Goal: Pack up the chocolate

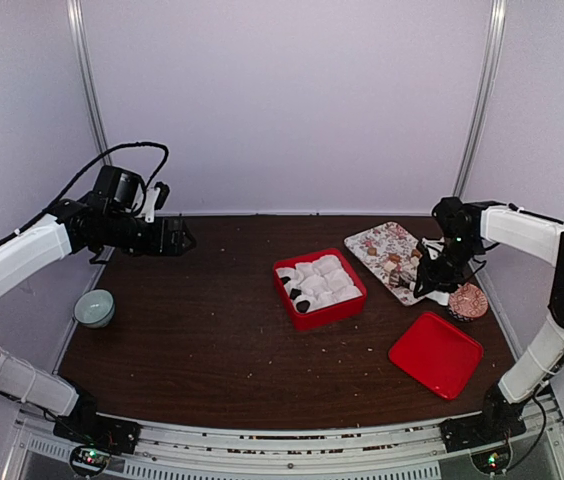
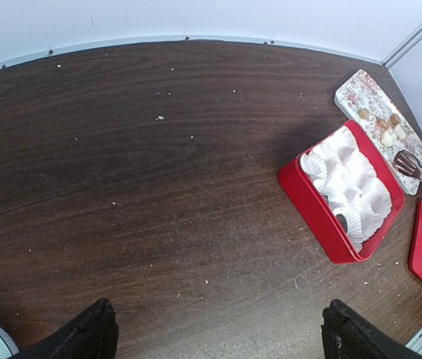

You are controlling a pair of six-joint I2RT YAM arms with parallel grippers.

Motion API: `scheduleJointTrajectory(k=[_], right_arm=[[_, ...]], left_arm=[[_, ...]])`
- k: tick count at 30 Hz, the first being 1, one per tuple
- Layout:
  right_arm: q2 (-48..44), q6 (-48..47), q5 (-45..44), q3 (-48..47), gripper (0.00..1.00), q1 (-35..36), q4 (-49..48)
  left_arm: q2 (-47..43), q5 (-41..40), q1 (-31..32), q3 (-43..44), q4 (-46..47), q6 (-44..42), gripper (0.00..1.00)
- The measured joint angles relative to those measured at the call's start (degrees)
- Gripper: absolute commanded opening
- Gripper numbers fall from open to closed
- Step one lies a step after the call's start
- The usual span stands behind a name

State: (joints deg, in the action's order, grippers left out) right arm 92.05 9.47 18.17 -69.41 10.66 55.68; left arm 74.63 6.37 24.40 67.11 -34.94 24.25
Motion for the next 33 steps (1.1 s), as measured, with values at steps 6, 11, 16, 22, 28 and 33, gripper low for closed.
scheduleJointTrajectory(k=[6,11,16,22,28,33], right_arm=[[-0.1,0.2,-0.1,0.3,0.35,0.0,0.0],[0.0,0.1,-1.9,0.1,0.35,1.0,0.3],[0.7,-0.1,-4.8,-1.4,0.34,2.8,1.6],[1.1,-0.3,-9.3,-2.3,0.29,5.8,3.1],[1.1,-0.2,-11.2,-2.8,0.25,6.6,4.0],[1.1,-0.1,-11.3,-5.1,0.24,6.6,5.4]], left_arm=[[0.0,0.0,0.0,0.0,0.0,-0.3,0.98],[0.0,0.0,0.0,0.0,0.0,-0.4,0.98],[0.0,0.0,0.0,-0.1,0.1,-0.4,0.98],[0.0,0.0,0.0,-0.7,0.3,-0.4,0.98],[0.0,0.0,0.0,-1.2,0.3,-0.4,0.98],[-0.3,-0.1,-0.1,-1.2,0.3,-0.4,0.98]])
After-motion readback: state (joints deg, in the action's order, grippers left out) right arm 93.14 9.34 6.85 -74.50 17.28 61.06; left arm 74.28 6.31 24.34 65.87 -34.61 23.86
